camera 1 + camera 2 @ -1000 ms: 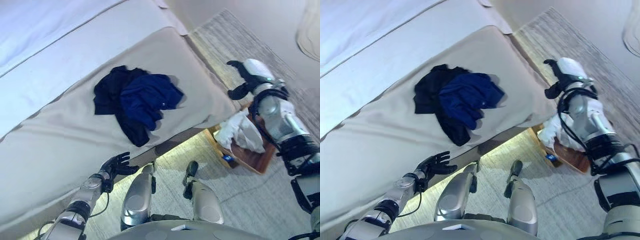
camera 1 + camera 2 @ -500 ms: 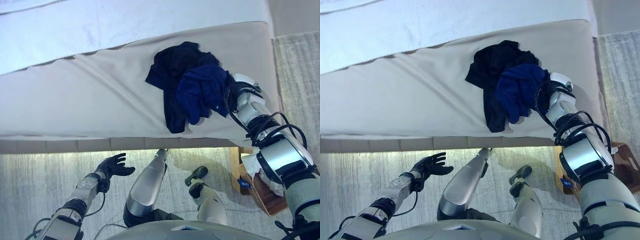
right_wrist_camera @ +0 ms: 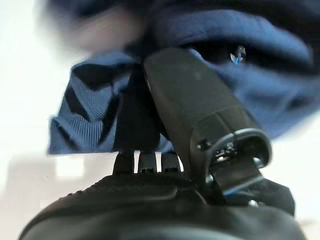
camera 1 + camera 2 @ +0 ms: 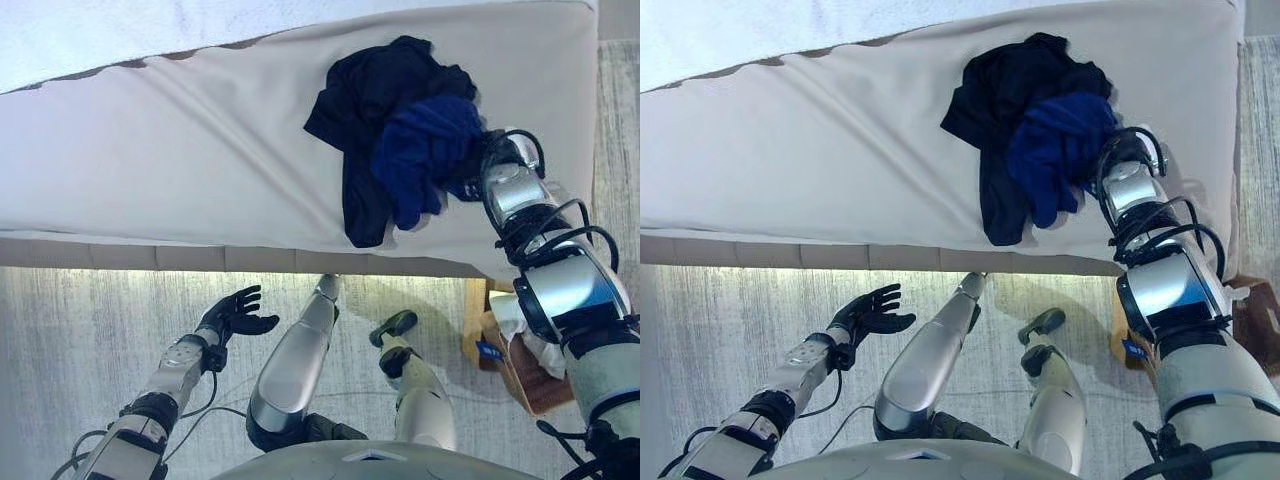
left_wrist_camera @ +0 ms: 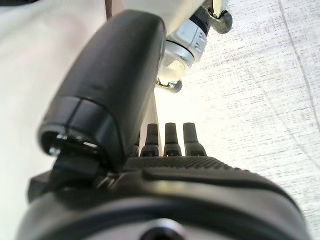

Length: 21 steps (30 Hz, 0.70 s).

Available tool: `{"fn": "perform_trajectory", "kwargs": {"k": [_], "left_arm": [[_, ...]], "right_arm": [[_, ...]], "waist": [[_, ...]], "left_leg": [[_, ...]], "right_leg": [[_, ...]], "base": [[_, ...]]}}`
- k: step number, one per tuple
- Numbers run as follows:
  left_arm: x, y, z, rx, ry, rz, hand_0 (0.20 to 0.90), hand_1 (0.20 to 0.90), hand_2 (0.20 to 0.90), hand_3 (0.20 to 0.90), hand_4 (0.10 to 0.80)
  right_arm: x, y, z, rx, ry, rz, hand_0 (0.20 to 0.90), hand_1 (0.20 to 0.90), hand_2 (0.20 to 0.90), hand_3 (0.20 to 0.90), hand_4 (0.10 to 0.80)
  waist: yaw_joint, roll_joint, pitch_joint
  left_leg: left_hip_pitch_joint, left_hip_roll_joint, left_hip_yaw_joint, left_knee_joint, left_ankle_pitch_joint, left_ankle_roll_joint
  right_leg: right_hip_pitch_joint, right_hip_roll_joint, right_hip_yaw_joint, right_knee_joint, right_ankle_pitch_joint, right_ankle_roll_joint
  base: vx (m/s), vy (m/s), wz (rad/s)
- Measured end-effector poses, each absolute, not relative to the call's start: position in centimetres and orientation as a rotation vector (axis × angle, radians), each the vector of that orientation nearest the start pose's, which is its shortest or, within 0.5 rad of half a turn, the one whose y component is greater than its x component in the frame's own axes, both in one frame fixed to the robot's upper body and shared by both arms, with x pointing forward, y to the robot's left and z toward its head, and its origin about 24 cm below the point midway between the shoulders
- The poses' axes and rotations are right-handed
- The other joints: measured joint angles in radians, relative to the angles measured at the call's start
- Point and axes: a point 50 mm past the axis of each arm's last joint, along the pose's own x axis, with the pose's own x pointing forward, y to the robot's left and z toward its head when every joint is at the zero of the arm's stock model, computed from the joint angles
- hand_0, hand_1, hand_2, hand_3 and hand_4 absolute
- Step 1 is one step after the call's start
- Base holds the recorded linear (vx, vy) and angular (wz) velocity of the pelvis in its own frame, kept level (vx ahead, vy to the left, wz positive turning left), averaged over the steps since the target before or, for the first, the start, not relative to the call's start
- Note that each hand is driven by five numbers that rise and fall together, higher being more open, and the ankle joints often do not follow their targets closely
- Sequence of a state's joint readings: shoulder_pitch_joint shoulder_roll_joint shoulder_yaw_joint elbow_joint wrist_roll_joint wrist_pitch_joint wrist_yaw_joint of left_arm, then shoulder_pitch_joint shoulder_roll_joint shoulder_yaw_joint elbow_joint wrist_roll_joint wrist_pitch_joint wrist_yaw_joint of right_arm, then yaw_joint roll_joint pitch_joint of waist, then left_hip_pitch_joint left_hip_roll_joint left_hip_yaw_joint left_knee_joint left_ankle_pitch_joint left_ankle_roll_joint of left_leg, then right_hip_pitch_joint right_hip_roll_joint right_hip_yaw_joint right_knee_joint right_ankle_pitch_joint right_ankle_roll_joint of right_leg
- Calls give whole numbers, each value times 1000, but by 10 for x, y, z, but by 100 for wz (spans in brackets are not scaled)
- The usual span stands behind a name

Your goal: Pick up the clothes from the bed and place them into the basket

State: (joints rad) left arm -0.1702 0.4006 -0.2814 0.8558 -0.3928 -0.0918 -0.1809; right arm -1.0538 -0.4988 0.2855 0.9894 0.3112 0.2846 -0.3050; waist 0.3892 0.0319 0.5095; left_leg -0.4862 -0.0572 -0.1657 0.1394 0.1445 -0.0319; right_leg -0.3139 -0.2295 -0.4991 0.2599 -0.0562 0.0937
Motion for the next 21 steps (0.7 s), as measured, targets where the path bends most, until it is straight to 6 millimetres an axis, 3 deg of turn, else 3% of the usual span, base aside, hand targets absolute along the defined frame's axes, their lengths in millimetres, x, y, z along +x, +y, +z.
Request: {"fn": "perform_trajectory", "kwargs": {"k": [4, 9, 12, 15, 19, 21], "left_arm": [[226, 229, -82, 82, 613, -108, 900, 900, 900, 900, 800], [220, 226, -90, 72, 641, -88, 900, 900, 900, 900, 800], [210, 231, -98, 72, 684, -69, 900, 900, 900, 900, 800], [198, 237, -104, 72, 717, -38, 900, 900, 900, 900, 800], [185, 246, -109, 94, 753, -14, 900, 900, 900, 900, 800], [181, 251, -111, 105, 785, 5, 900, 900, 900, 900, 800]], "right_arm": [[401, -183, 169, -194, -50, -322, 300, 300, 300, 200, 100], [382, -167, 198, -234, -306, -403, 300, 300, 300, 200, 100], [362, -171, 233, -224, -520, -509, 300, 300, 300, 200, 100], [342, -184, 247, -230, -663, -588, 300, 300, 300, 200, 100], [317, -212, 261, -280, -795, -721, 300, 300, 300, 200, 100], [306, -230, 267, -313, -828, -775, 300, 300, 300, 200, 100]], "waist": [[-24, -13, 9], [-43, -32, 26], [-68, -38, 27], [-103, -45, 25], [-153, -56, 20], [-189, -64, 17]], "left_leg": [[15, 21, 49, 13, -9, 8], [100, 37, 95, -6, -14, 17], [178, 49, 133, -38, -18, 20], [250, 55, 161, -70, -27, 17], [301, 58, 193, -98, -29, 17], [327, 67, 217, -105, -35, 12]], "right_leg": [[9, 29, 45, -33, 14, -18], [77, 46, 84, -74, 28, -29], [140, 63, 121, -128, 61, -31], [203, 70, 138, -174, 74, -25], [236, 80, 177, -211, 88, -10], [252, 89, 198, -228, 99, -16]], "base": [[22, 12, -32], [37, 16, -25], [80, 0, -31], [93, -91, -30], [73, -100, -29], [80, -126, -38]]}}
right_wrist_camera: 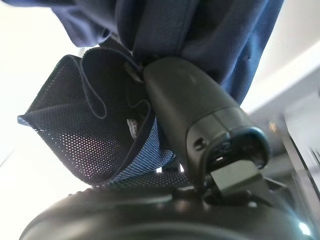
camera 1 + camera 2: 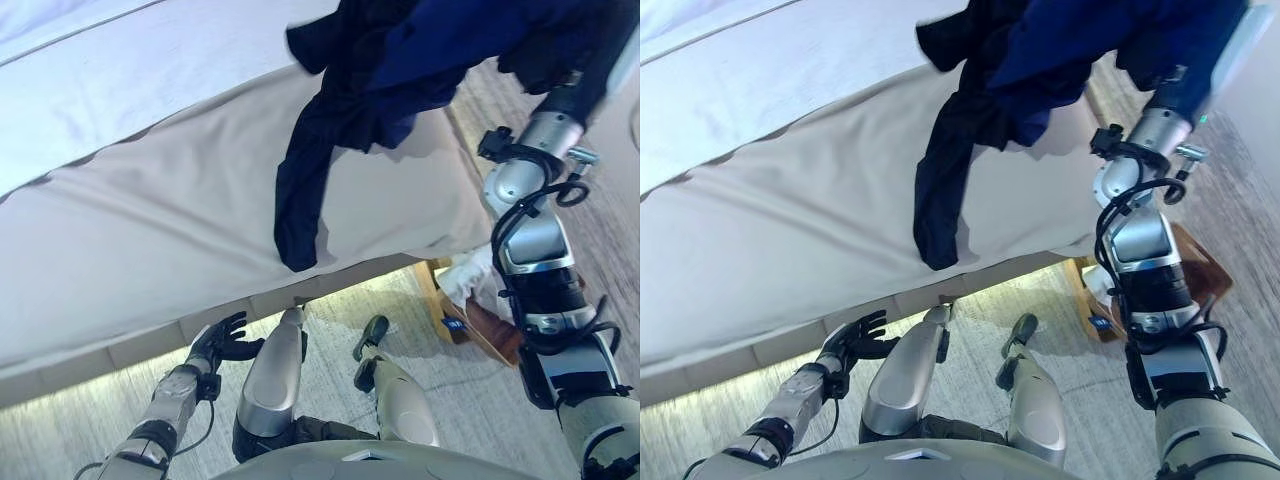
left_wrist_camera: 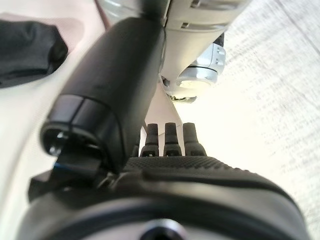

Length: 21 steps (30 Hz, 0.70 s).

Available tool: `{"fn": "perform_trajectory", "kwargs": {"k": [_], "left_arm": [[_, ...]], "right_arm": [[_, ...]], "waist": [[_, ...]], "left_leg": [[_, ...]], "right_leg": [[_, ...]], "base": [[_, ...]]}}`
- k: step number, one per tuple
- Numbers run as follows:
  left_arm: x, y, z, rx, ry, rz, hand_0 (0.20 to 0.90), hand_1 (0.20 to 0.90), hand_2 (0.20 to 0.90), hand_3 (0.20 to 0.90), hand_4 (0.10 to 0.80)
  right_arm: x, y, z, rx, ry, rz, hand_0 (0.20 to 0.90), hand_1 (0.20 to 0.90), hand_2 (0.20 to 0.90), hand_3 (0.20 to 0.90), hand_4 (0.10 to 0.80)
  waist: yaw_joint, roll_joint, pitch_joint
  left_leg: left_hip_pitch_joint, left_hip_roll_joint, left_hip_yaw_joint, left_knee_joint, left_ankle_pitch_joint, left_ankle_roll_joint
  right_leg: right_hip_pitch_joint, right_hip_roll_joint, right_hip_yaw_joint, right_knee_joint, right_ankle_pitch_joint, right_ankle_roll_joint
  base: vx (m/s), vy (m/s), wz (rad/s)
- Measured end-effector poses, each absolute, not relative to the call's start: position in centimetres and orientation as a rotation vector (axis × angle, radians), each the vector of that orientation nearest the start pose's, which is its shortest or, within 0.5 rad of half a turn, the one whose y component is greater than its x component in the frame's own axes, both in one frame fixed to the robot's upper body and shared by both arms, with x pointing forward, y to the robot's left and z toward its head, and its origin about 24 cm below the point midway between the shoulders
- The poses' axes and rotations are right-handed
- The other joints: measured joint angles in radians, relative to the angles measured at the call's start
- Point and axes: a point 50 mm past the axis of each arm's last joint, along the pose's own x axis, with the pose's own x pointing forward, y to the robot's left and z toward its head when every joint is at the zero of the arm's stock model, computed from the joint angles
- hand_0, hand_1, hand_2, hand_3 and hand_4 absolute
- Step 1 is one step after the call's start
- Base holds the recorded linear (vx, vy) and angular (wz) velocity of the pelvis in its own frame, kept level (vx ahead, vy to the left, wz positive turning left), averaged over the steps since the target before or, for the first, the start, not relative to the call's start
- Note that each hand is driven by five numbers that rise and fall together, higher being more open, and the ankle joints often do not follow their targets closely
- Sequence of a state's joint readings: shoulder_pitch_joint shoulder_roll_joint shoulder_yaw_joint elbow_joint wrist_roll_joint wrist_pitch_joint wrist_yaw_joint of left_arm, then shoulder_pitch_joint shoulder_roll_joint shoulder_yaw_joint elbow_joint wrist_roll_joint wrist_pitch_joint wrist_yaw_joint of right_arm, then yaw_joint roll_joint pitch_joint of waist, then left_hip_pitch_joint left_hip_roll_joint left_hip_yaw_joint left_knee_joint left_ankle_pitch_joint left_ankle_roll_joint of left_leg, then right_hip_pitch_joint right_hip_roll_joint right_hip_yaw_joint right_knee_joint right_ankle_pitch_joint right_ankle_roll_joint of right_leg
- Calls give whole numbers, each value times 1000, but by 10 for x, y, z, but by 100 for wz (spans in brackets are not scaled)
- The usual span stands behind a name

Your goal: Pick up the clothes from the bed and place them into the basket

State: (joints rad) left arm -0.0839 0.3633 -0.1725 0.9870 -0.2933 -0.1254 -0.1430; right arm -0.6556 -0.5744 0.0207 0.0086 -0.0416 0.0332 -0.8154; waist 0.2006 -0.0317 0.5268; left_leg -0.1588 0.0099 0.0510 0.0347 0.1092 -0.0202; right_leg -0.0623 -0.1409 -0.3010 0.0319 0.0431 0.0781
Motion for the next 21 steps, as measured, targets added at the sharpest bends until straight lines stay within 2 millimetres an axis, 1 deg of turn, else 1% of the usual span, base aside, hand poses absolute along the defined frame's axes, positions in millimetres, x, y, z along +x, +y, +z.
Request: {"fn": "perform_trajectory", "kwargs": {"k": [2, 4, 6, 8, 9, 10, 13, 15, 16, 17, 19, 20, 21], "left_arm": [[177, 255, -112, 114, 812, 18, 900, 900, 900, 900, 800], [174, 260, -113, 135, 840, 21, 900, 900, 900, 900, 800], [170, 263, -115, 152, 870, 22, 900, 900, 900, 900, 800], [166, 264, -117, 154, 887, 26, 900, 900, 900, 900, 800], [164, 263, -118, 150, 898, 26, 900, 900, 900, 900, 800], [160, 261, -121, 142, 910, 22, 900, 900, 900, 900, 800], [156, 255, -125, 127, 926, 15, 900, 900, 900, 900, 800], [154, 252, -127, 121, 937, 12, 900, 900, 900, 900, 800], [152, 252, -128, 122, 947, 8, 900, 900, 900, 900, 800], [152, 251, -129, 121, 949, 6, 900, 900, 900, 900, 800], [152, 251, -129, 119, 951, 9, 900, 900, 900, 900, 800], [152, 251, -129, 118, 950, 8, 900, 900, 900, 900, 800], [153, 252, -128, 118, 946, 9, 900, 900, 900, 900, 800]], "right_arm": [[300, -241, 269, -330, -834, -795, 300, 300, 300, 200, 100], [300, -249, 268, -318, -801, -753, 300, 300, 300, 200, 100], [303, -251, 258, -304, -729, -663, 300, 300, 300, 200, 100], [307, -250, 243, -298, -635, -534, 300, 300, 300, 200, 100], [309, -248, 234, -312, -586, -468, 300, 300, 300, 200, 100], [313, -242, 224, -328, -531, -374, 300, 300, 300, 200, 100], [321, -214, 205, -388, -429, -98, 300, 300, 300, 200, 100], [324, -192, 193, -424, -381, 70, 300, 300, 300, 200, 100], [325, -182, 190, -435, -370, 133, 300, 300, 300, 200, 100], [326, -173, 189, -433, -366, 180, 300, 300, 300, 200, 100], [330, -163, 194, -408, -365, 236, 300, 300, 300, 200, 100], [334, -159, 199, -390, -371, 252, 300, 300, 300, 200, 100], [338, -154, 209, -359, -380, 259, 300, 300, 300, 200, 100]], "waist": [[-22, -7, -4], [-46, -16, -12], [-59, -29, -44], [-69, -40, -67], [-70, -46, -94], [-71, -48, -123], [-63, -52, -168], [-46, -66, -209], [-27, -74, -223], [-13, -84, -230], [14, -93, -237], [26, -98, -240], [48, -99, -241]], "left_leg": [[28, 5, 25, -10, -1, 2], [57, 8, 31, -16, -4, -1], [72, 17, 40, -25, -6, -2], [98, 24, 43, -31, -9, -7], [97, 26, 42, -35, -9, -8], [99, 28, 41, -40, -9, -8], [122, 29, 33, -45, -11, -10], [122, 31, 21, -47, -12, -20], [122, 34, 18, -48, -13, -24], [122, 36, 13, -48, -12, -27], [124, 37, -11, -49, -9, -32], [125, 37, -16, -52, -7, -35], [128, 35, -27, -59, -5, -39]], "right_leg": [[14, 7, 22, -3, 6, 1], [36, 15, 34, -15, 7, -1], [42, 23, 46, -20, 7, -1], [73, 34, 47, -41, 7, -1], [75, 37, 46, -51, 8, -1], [79, 42, 45, -61, 9, -4], [125, 50, 34, -101, 14, -10], [142, 55, 15, -122, 15, -11], [145, 59, 10, -123, 15, -11], [146, 62, 7, -123, 14, -11], [161, 65, -18, -123, 14, -11], [163, 65, -23, -123, 12, -10], [169, 65, -37, -123, 10, -9]], "base": [[68, -104, -32], [83, -74, -28], [87, -48, -25], [61, -32, -6], [44, -32, -4], [42, -37, 0], [12, -43, 10], [-11, -39, 21], [1, -13, 17], [10, 10, 18], [21, 30, 30], [34, 47, 32], [34, 41, 25]]}}
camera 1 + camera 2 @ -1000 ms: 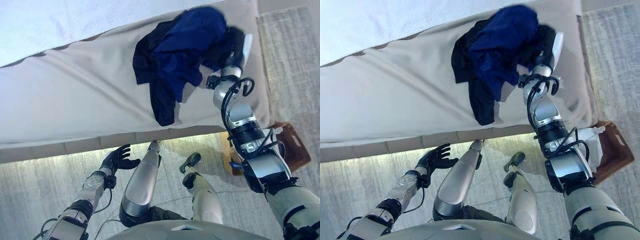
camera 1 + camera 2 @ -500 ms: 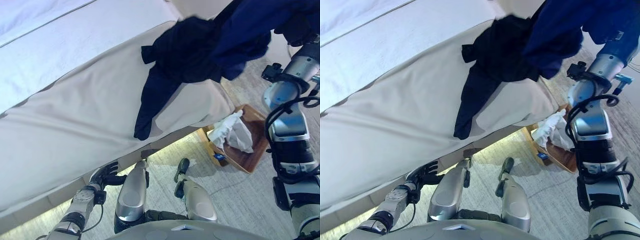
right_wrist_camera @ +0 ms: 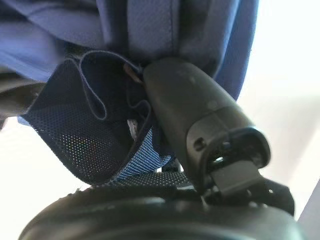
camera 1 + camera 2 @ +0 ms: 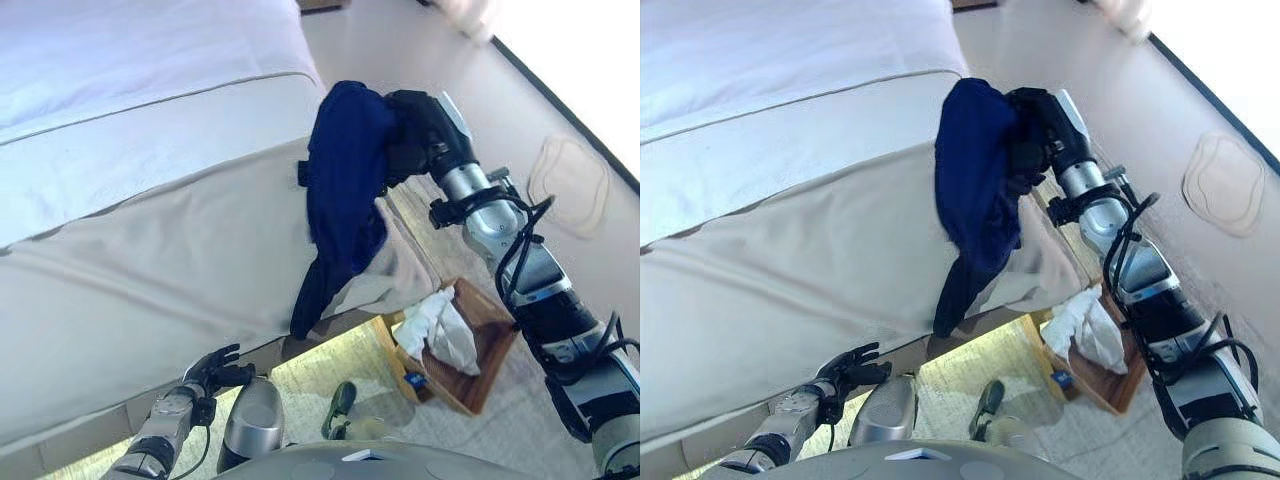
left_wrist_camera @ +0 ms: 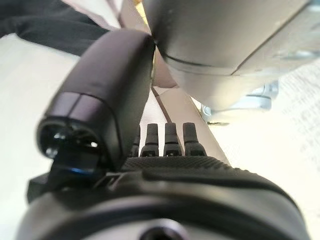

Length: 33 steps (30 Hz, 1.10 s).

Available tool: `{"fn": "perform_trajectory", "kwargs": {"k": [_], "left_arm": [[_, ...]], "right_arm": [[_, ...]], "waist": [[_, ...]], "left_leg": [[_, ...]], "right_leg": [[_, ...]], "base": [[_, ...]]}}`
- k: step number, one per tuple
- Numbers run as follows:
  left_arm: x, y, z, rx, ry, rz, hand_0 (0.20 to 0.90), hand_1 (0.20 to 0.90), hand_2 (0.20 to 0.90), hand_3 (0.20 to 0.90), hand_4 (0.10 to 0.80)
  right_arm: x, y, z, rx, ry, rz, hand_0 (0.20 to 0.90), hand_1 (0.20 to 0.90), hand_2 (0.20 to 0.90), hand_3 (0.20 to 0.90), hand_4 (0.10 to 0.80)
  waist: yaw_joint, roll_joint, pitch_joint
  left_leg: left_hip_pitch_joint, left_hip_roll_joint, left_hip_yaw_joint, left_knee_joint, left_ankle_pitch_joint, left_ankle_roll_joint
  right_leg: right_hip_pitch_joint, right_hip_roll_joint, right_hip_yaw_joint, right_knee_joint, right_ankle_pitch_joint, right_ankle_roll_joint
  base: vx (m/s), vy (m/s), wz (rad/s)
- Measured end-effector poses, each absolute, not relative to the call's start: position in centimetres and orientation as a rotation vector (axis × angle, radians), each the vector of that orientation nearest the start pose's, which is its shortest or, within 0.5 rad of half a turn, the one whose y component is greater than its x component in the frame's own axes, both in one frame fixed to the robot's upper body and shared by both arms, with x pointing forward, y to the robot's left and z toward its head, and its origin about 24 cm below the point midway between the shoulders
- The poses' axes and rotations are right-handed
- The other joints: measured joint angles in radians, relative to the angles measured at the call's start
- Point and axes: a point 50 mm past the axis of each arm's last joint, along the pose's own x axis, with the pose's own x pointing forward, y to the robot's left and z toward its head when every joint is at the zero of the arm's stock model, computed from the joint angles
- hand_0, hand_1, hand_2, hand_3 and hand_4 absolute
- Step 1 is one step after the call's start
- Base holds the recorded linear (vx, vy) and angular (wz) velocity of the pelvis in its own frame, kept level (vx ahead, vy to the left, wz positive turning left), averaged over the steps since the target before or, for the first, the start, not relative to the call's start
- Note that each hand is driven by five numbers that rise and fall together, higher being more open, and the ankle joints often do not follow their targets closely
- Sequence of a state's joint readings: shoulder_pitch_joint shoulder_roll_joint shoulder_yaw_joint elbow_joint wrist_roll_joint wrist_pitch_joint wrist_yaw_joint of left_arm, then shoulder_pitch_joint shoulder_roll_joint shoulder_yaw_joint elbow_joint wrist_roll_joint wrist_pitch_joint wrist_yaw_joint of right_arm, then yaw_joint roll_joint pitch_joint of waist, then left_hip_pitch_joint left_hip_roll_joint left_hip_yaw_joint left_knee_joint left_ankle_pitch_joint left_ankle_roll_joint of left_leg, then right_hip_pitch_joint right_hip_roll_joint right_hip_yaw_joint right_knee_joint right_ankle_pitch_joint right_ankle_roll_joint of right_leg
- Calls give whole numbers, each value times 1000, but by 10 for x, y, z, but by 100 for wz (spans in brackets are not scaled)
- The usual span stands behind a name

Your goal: Pick up the clothes from the bed and place them into the basket

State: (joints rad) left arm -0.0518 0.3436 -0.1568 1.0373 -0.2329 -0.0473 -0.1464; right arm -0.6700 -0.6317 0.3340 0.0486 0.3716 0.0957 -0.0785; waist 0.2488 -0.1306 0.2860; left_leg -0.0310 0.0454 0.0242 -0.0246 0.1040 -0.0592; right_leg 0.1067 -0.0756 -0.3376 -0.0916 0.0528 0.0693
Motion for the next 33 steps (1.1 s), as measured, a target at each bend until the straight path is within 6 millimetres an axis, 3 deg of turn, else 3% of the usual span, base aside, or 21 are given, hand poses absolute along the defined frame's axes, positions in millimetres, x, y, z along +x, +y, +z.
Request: {"fn": "perform_trajectory", "kwargs": {"k": [5, 10, 13, 14, 15, 21, 27, 28, 33], "left_arm": [[146, 260, -130, 150, 984, 20, 900, 900, 900, 900, 800], [113, 268, -140, 161, 1081, 41, 900, 900, 900, 900, 800], [105, 268, -142, 157, 1099, 43, 900, 900, 900, 900, 800], [105, 267, -142, 157, 1100, 38, 900, 900, 900, 900, 800], [105, 267, -142, 161, 1102, 29, 900, 900, 900, 900, 800], [107, 265, -142, 170, 1110, 10, 900, 900, 900, 900, 800], [101, 266, -143, 170, 1138, 14, 900, 900, 900, 900, 800], [101, 267, -143, 171, 1140, 15, 900, 900, 900, 900, 800], [101, 268, -143, 173, 1142, 16, 900, 900, 900, 900, 800]], "right_arm": [[340, -137, 239, -273, -453, 296, 300, 300, 300, 200, 100], [339, -122, 241, -94, -457, 264, 300, 300, 300, 200, 100], [339, -116, 240, -30, -458, 188, 300, 300, 300, 200, 100], [339, -117, 240, -48, -461, 166, 693, 693, 693, 658, 558], [340, -118, 238, -83, -453, 150, 900, 900, 900, 900, 800], [356, -138, 213, -245, -252, 108, 900, 900, 900, 900, 800], [366, -167, 175, -491, 18, 214, 900, 900, 900, 900, 800], [367, -168, 170, -518, 50, 235, 300, 300, 300, 200, 100], [367, -167, 161, -573, 96, 291, 300, 300, 300, 200, 100]], "waist": [[48, -3, -3], [69, -5, -13], [72, -3, -14], [74, -1, -15], [74, 1, -17], [56, 12, -51], [46, 11, -83], [45, 11, -83], [45, 11, -83]], "left_leg": [[1, -14, -30, -1, 0, -7], [3, -35, -47, -1, -3, -12], [3, -44, -57, -2, -4, -12], [3, -46, -58, -2, -4, -11], [3, -46, -57, -2, -5, -9], [3, -53, -56, -8, -6, -8], [17, -49, -56, -18, 4, -4], [20, -49, -57, -18, 4, -4], [20, -41, -62, -18, 12, -2]], "right_leg": [[17, -9, -30, 0, -3, 4], [30, -28, -46, 0, -7, 9], [37, -36, -60, 0, -9, 7], [37, -39, -60, 0, -10, 6], [37, -43, -60, 0, -12, 8], [36, -52, -59, 0, -13, 10], [44, -45, -61, 0, -10, 14], [46, -43, -61, 0, -10, 14], [48, -31, -65, 0, -12, 16]], "base": [[29, 44, 21], [34, 73, 15], [29, 92, 14], [4, 59, 7], [0, 0, 0], [0, 0, 0], [0, 0, 0], [4, -22, -4], [4, -15, 1]]}}
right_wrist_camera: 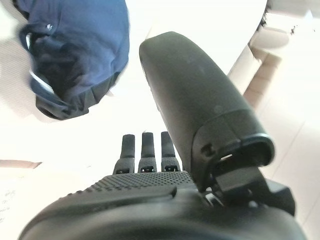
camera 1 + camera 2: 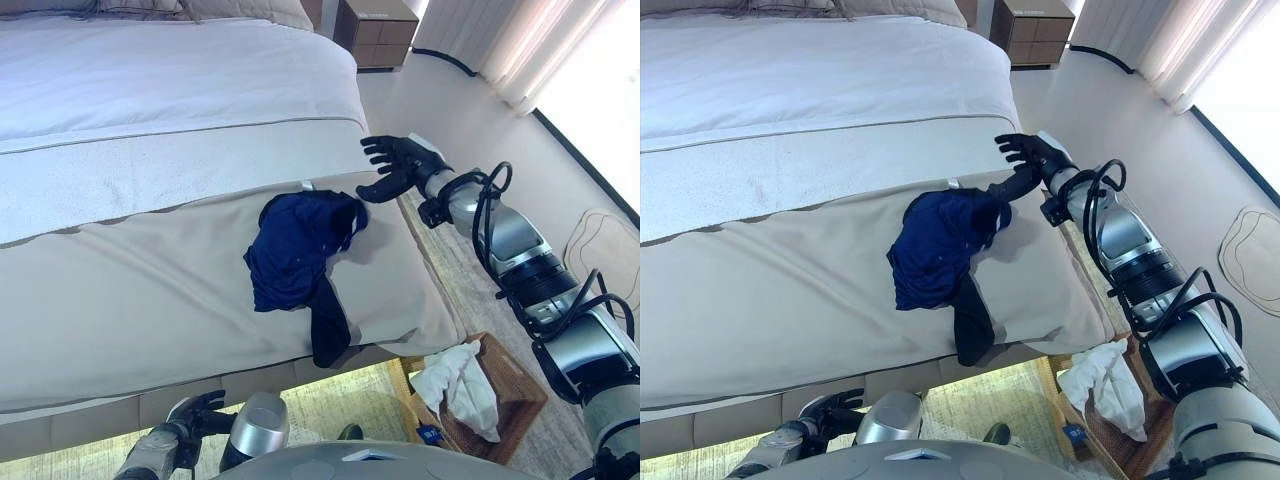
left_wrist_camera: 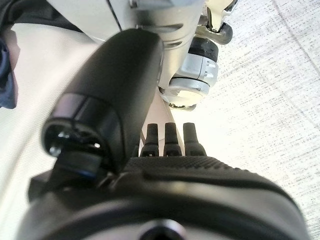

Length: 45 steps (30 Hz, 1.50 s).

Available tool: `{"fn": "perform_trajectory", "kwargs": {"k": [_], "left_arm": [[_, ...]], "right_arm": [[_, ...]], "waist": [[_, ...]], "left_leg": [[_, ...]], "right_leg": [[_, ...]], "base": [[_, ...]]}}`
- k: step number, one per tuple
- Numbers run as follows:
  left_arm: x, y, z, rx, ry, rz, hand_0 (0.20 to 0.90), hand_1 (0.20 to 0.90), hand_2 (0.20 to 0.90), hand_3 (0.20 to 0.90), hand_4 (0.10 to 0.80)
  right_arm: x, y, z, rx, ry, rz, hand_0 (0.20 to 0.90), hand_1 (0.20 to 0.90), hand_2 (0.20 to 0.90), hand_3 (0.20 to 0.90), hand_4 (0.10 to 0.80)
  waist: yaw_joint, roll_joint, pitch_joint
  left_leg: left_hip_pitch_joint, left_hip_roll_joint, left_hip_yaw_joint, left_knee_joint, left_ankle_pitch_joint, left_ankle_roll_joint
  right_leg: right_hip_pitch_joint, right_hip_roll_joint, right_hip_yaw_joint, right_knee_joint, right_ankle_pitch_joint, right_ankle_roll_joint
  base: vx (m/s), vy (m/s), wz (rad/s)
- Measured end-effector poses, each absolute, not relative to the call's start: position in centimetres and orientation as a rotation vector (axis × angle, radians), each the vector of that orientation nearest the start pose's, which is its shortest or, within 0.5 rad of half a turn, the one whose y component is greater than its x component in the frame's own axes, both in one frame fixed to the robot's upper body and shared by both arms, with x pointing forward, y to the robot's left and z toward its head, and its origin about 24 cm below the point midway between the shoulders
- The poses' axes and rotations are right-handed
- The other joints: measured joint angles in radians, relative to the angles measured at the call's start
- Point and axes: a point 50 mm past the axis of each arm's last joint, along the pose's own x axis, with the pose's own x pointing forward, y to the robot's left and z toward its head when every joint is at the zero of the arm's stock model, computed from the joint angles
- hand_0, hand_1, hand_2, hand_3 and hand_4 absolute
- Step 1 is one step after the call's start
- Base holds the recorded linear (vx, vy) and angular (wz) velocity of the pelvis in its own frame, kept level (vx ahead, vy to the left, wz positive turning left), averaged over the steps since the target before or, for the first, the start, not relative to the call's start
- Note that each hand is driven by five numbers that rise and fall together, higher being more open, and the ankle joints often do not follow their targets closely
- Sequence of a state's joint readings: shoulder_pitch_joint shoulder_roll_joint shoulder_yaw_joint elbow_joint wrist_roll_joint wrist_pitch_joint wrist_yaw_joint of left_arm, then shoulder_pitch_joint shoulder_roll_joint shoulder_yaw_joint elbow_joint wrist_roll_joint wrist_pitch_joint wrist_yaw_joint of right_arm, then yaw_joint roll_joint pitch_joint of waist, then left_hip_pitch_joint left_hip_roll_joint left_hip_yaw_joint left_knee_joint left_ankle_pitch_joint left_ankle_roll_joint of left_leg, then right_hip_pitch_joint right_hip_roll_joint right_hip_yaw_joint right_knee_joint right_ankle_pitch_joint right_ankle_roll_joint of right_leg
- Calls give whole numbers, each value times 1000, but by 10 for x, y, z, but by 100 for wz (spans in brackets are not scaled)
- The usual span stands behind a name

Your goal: Pick up the clothes from the bed and place them into the basket

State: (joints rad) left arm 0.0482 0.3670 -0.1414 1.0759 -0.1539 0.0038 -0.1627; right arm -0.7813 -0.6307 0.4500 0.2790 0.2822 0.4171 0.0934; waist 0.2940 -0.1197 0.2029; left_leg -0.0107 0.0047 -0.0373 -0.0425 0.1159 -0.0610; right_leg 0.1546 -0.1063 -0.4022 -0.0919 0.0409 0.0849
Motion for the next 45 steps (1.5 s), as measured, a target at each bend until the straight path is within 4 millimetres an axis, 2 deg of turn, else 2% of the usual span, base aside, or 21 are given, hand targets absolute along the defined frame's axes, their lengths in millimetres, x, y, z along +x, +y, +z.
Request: {"fn": "perform_trajectory", "kwargs": {"k": [12, 13, 14, 17, 21, 25, 27, 30, 32, 34, 36, 40, 44, 45], "left_arm": [[96, 268, -144, 174, 1147, 17, 900, 900, 900, 900, 800], [97, 268, -144, 174, 1147, 17, 900, 900, 900, 900, 800], [97, 269, -144, 175, 1146, 16, 900, 900, 900, 900, 800], [98, 269, -143, 176, 1146, 15, 900, 900, 900, 900, 800], [102, 268, -143, 190, 1141, -2, 900, 900, 900, 900, 800], [130, 263, -135, 244, 1089, -66, 900, 900, 900, 900, 800], [140, 259, -132, 256, 1063, -88, 900, 900, 900, 900, 800], [161, 253, -125, 268, 1006, -115, 900, 900, 900, 900, 800], [179, 248, -117, 267, 950, -128, 900, 900, 900, 900, 800], [187, 244, -114, 251, 923, -132, 900, 900, 900, 900, 800], [185, 243, -116, 240, 927, -132, 900, 900, 900, 900, 800], [176, 244, -120, 229, 947, -128, 900, 900, 900, 900, 800], [175, 243, -120, 212, 932, -134, 900, 900, 900, 900, 800], [177, 242, -119, 207, 921, -135, 900, 900, 900, 900, 800]], "right_arm": [[367, -165, 177, -638, -67, 188, 300, 300, 300, 200, 100], [367, -165, 177, -661, -67, 195, 674, 674, 674, 636, 536], [367, -165, 177, -695, -62, 216, 900, 900, 900, 900, 800], [366, -164, 173, -765, -27, 268, 900, 900, 900, 900, 800], [369, -168, 156, -945, 43, 272, 900, 900, 900, 900, 800], [375, -180, 128, -1096, 173, 217, 900, 900, 900, 900, 800], [376, -181, 112, -1100, 249, 200, 900, 900, 900, 900, 800], [379, -181, 95, -1085, 315, 128, 900, 900, 900, 900, 800], [385, -186, 99, -1064, 328, 44, 900, 900, 900, 900, 800], [389, -195, 105, -1046, 331, -41, 900, 900, 900, 900, 800], [389, -207, 103, -1041, 368, -118, 900, 900, 900, 900, 800], [387, -233, 101, -988, 467, -250, 900, 900, 900, 900, 800], [388, -240, 106, -959, 479, -304, 900, 900, 900, 900, 800], [389, -239, 108, -942, 472, -310, 860, 860, 860, 853, 753]], "waist": [[-5, 0, 0], [-9, 0, 0], [-13, 0, 0], [-16, 0, 0], [-5, 0, 0], [26, 8, 14], [47, 12, 23], [79, 29, 85], [95, 44, 128], [119, 68, 172], [137, 83, 193], [159, 102, 210], [169, 114, 217], [169, 117, 219]], "left_leg": [[9, 6, 13, -23, 1, -12], [10, 6, 14, -23, 1, -12], [11, 7, 14, -25, 1, -12], [11, 8, 14, -24, 1, -12], [1, 9, 8, -15, 3, -11], [-79, 15, -31, 3, 17, -20], [-99, 18, -44, 4, 27, -25], [-132, 23, -76, 11, 33, -33], [-176, 26, -103, 21, 38, -40], [-194, 23, -122, 22, 45, -45], [-197, 8, -136, 22, 46, -44], [-195, -18, -156, 21, 47, -41], [-196, -44, -159, 21, 56, -29], [-196, -48, -159, 21, 56, -29]], "right_leg": [[-7, -4, 8, 0, -3, 4], [-7, -5, 8, 0, -3, 4], [-7, -5, 8, 0, -3, 4], [-8, -2, 8, 0, -3, 4], [-12, 2, 4, 0, -3, 4], [-61, 15, -24, 0, -3, 4], [-79, 23, -31, 0, -3, 4], [-92, 30, -63, 1, -9, 5], [-124, 36, -87, 10, -9, 4], [-135, 33, -104, 22, -11, 1], [-134, 20, -122, 35, -22, -5], [-131, -10, -144, 59, -36, 7], [-128, -32, -155, 59, -40, 12], [-128, -37, -156, 60, -40, 13]], "base": [[-4, 0, -2], [0, 0, 0], [0, 0, 0], [0, 0, 0], [-102, -60, 4], [-111, -124, 22], [-107, -60, 18], [-90, -19, 27], [-34, 19, 32], [-2, 75, 27], [13, 86, 29], [38, 116, 23], [21, 96, 9], [14, 80, 5]]}}
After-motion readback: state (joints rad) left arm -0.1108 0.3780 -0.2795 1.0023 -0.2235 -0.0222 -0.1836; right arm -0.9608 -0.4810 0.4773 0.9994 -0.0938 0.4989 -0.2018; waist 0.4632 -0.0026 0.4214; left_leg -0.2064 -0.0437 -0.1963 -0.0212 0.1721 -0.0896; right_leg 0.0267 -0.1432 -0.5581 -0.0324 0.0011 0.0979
